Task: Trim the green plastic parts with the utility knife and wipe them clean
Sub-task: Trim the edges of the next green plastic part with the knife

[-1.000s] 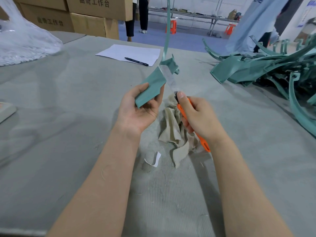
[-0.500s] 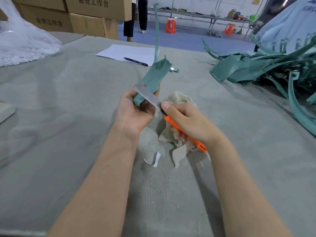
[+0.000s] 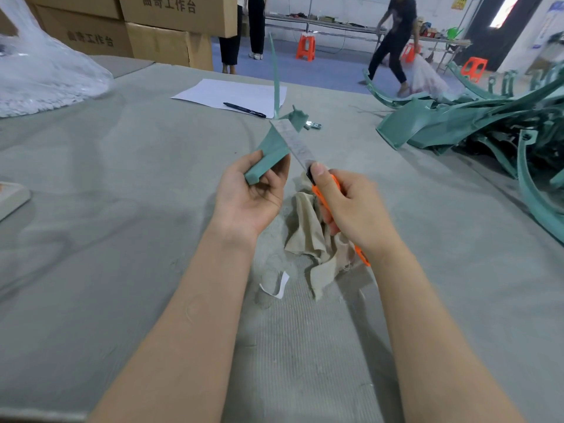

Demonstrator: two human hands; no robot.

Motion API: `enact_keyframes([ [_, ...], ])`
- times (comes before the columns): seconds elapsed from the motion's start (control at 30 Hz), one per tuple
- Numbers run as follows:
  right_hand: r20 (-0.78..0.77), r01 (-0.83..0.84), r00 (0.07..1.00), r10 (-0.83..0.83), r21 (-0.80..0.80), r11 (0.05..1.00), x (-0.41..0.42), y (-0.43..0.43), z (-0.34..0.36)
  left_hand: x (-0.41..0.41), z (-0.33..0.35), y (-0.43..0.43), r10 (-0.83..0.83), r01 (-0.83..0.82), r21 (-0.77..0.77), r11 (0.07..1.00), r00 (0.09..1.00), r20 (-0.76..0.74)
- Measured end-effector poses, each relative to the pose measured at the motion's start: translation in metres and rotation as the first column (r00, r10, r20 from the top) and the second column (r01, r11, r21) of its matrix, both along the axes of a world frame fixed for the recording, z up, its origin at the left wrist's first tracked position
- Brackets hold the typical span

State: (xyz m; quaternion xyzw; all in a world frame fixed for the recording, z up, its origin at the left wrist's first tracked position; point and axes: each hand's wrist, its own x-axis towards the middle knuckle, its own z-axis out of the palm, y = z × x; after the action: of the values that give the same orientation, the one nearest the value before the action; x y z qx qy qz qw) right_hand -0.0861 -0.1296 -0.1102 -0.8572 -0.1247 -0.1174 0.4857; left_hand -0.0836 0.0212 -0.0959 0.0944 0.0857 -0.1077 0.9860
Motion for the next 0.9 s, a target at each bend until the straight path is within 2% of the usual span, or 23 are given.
enact_keyframes([
  [0.33, -0.129, -0.1, 0.986, 0.109, 0.073, 0.992, -0.0044, -0.0018, 0.0051, -0.0016, 0.0009, -0.0009, 0.002, -0.002, 0.038, 0.999, 1.0, -0.002],
  [0.43, -0.117, -0.066, 0.99, 0.081, 0.123, 0.99, -0.0045, -0.0023, 0.006, -0.0018, 0.0001, -0.0002, 0.003, -0.003, 0.016, 1.0, 1.0, 0.017],
  [0.57, -0.105, -0.021, 0.994, 0.033, 0.112, 0.994, -0.0021, -0.0019, 0.0057, -0.0013, -0.0006, -0.0012, -0.009, 0.008, 0.032, 0.999, 1.0, 0.022],
  [0.9, -0.196, -0.181, 0.958, 0.21, 0.157, 0.971, -0.0101, -0.001, 0.0101, -0.0025, 0.0007, -0.0012, -0.031, 0.029, 0.027, 0.999, 0.999, 0.042],
])
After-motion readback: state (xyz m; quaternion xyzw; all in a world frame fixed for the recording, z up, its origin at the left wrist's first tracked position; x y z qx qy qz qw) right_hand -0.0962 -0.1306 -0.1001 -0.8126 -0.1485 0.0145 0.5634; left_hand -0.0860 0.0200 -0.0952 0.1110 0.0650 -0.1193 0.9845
